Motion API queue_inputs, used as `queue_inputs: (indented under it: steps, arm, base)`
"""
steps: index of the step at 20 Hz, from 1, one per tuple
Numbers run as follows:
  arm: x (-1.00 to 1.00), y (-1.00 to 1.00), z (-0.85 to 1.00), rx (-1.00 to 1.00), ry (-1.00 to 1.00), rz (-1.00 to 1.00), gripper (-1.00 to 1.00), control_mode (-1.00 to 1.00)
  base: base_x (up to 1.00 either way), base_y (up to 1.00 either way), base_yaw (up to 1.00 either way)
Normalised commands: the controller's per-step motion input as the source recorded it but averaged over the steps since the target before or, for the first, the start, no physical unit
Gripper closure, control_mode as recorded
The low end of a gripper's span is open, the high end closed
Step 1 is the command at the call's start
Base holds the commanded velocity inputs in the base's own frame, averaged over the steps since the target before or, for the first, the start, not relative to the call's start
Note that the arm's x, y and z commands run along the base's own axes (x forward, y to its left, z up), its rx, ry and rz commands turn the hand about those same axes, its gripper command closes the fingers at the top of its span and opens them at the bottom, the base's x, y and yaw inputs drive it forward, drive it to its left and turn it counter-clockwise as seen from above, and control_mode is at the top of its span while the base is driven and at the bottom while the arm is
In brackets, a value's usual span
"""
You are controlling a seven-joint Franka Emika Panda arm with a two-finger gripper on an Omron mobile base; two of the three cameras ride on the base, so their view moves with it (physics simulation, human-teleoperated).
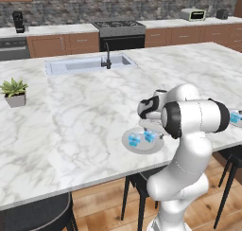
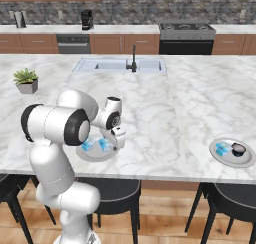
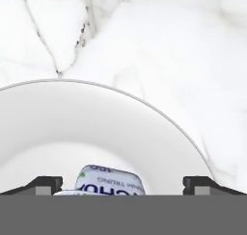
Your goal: Place two yogurt containers on each plate.
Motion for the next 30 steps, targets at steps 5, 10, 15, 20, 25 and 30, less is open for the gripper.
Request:
queue_inputs:
  steps: [5, 10, 15, 20, 25, 30]
  arm:
    - [0.19, 0.0, 0.12, 0.0, 0.0, 0.0, -1.0, -1.0]
    - [0.21, -0.04, 0.11, 0.0, 0.0, 0.0, -1.0, -1.0]
    - [0.09, -0.08, 0.21, 0.0, -0.03, 0.0, -1.0, -1.0]
    - [0.0, -0.06, 0.24, 0.0, -0.05, 0.0, -1.0, -1.0]
    - [-0.14, -0.04, 0.38, 0.0, -0.03, 0.0, -1.0, -1.0]
    - [-0.96, 0.08, 0.36, 0.0, -0.09, 0.05, -1.0, -1.0]
  base:
    - [0.0, 0.0, 0.0]
    - [0.0, 0.0, 0.0]
    - [0.0, 0.0, 0.0]
    - [0.0, 0.0, 0.0]
    - [0.0, 0.0, 0.0]
    - [0.0, 0.0, 0.0]
